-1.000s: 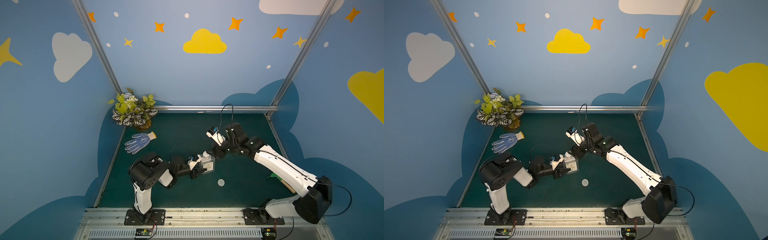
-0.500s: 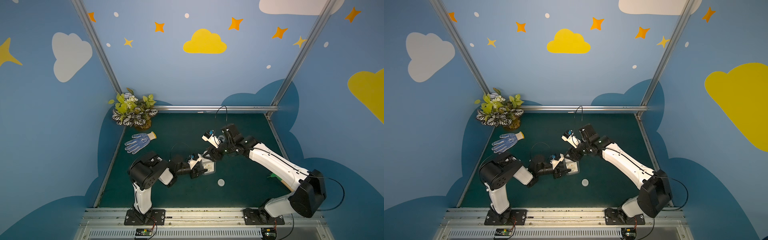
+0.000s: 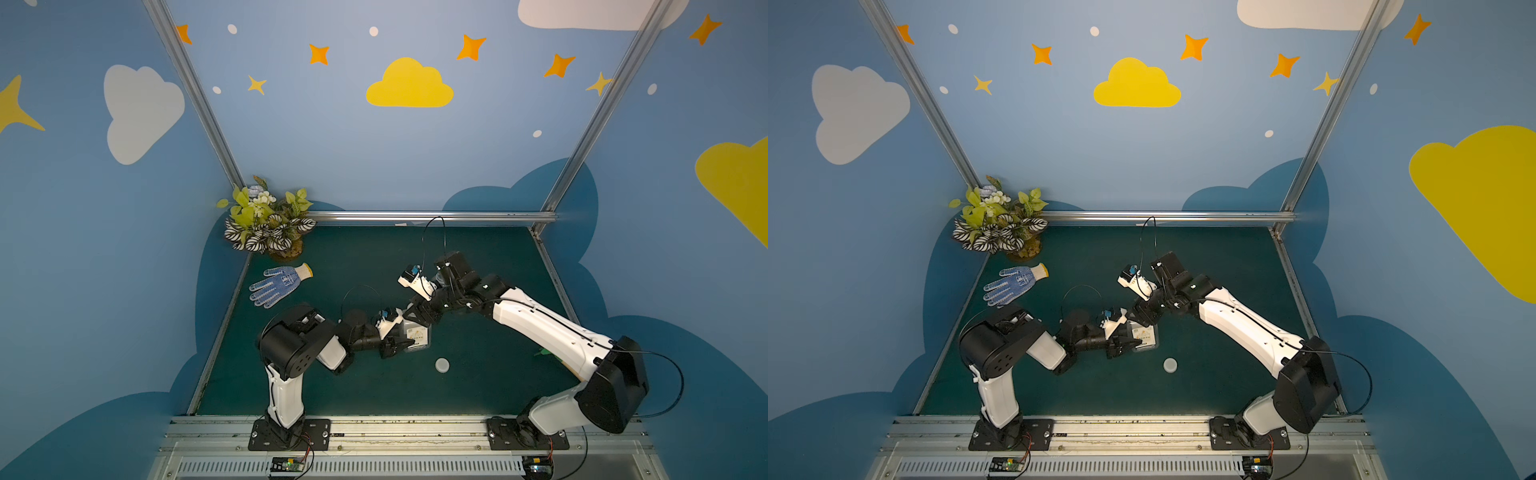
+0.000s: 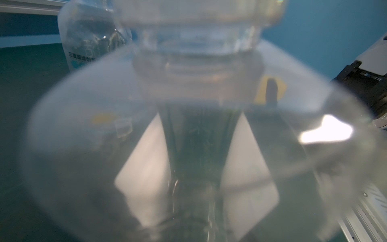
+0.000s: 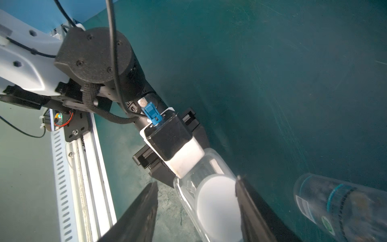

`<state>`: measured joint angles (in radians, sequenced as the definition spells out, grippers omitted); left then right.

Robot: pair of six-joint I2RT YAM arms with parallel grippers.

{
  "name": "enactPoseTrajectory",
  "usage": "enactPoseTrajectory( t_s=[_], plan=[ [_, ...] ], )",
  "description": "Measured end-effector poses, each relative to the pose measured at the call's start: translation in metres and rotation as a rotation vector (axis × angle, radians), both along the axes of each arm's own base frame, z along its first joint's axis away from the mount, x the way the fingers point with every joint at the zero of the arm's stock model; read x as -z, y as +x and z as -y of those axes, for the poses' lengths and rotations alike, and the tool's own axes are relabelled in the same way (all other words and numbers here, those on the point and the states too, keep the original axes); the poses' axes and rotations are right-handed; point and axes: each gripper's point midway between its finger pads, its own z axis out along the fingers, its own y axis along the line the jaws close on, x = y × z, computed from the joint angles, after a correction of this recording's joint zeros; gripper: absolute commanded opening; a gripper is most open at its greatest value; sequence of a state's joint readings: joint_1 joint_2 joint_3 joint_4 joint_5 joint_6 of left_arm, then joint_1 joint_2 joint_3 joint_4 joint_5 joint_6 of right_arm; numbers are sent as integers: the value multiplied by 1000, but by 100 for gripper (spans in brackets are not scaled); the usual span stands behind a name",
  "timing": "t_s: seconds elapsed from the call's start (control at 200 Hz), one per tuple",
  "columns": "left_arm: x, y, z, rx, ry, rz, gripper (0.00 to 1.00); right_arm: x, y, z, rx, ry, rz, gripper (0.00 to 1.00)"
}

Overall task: Screw on the bottle caps
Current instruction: Screw the bottle cap onto the plastic bottle.

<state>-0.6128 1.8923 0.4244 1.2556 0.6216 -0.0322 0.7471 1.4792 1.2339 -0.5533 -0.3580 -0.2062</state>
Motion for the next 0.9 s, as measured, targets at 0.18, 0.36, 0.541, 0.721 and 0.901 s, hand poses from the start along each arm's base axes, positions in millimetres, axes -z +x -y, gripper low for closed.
enactPoseTrajectory(
  t_s=[0.18,0.36,0.541,0.721,0.901],
  plan=[
    [0,1,0,-1,-1,1,2,10,7,7,41,-41,21,67],
    [0,1,-1,-3,-1,1,2,17,9,11,63,-65,26,66],
    [0,1,-1,-3,-1,1,2,17,10,12,70,-59,22,63],
    [0,1,-1,-3,-1,1,2,14,11,9,72,-41,22,62],
    [0,1,-1,-1,-2,1,2,17,12,7,70,-43,14,54]
  ],
)
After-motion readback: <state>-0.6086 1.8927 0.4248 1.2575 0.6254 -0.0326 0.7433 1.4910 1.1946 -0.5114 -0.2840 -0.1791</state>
